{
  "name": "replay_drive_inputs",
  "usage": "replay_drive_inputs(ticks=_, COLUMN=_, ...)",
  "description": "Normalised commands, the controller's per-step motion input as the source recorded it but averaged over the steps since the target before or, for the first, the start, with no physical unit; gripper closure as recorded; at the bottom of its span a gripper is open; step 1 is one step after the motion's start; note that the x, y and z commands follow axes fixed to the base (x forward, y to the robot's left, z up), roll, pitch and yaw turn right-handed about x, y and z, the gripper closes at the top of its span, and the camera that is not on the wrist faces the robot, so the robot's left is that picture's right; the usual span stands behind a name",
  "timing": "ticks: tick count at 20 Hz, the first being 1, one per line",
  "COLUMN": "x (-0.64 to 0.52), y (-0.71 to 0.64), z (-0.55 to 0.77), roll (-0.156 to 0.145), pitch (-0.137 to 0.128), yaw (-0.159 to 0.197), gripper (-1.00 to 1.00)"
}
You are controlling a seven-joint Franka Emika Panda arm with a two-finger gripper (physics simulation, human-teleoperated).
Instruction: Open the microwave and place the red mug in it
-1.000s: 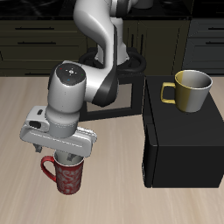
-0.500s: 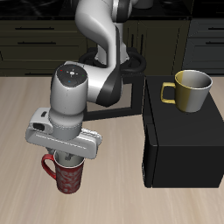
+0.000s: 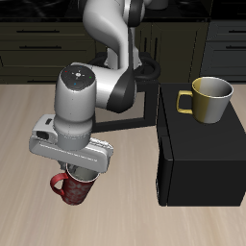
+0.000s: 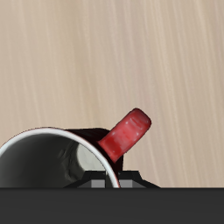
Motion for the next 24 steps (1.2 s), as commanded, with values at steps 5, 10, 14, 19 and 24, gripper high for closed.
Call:
replay_drive_inputs(ticks=5, x=-0.24, y=-0.16, z=0.45, roll=0.004, pitch=-0.062, yaw=-0.018, gripper=1.00)
replay_drive_inputs(ticks=10, x=-0.37, y=-0.21, z=0.38, roll=-0.001, pitch=-0.054, yaw=0.022, gripper=1.00)
replay_drive_inputs(ticks=14, x=-0.36, y=-0.14, z=0.30, roll=0.002, pitch=-0.039, yaw=0.041, gripper=1.00)
replay_drive_inputs(ticks=19, x=-0.51, y=-0.21, z=0.30, roll=-0.016, pitch=-0.047, yaw=0.049, gripper=1.00)
replay_drive_inputs(ticks=24, x=-0.44, y=-0.21, z=0.10, roll=0.011, pitch=-0.005, yaw=0.008, gripper=1.00)
